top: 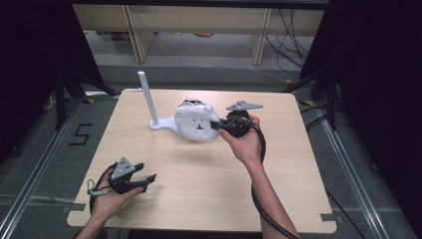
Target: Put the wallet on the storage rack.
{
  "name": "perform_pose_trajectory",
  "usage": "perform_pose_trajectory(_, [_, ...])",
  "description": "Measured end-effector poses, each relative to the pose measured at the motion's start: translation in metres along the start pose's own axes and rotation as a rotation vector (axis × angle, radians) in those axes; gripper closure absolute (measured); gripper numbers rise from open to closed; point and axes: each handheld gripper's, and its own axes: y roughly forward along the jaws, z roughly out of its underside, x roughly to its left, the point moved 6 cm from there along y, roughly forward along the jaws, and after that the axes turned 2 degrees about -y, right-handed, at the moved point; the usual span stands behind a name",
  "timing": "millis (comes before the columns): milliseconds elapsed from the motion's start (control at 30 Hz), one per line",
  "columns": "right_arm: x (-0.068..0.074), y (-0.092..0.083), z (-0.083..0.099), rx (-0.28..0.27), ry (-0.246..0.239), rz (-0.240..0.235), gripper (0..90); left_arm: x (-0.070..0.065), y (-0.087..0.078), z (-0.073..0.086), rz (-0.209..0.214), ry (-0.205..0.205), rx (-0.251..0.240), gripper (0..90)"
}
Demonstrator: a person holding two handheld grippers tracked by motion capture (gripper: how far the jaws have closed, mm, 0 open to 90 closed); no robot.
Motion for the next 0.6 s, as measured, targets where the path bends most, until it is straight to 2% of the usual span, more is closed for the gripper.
perform_pose_trajectory(600, [-0.009, 0.018, -0.018, -0.014, 0.008, 0.031, 77.0, -0.001, 0.0, -0.001, -0.002, -0.003, -0.003, 34.6])
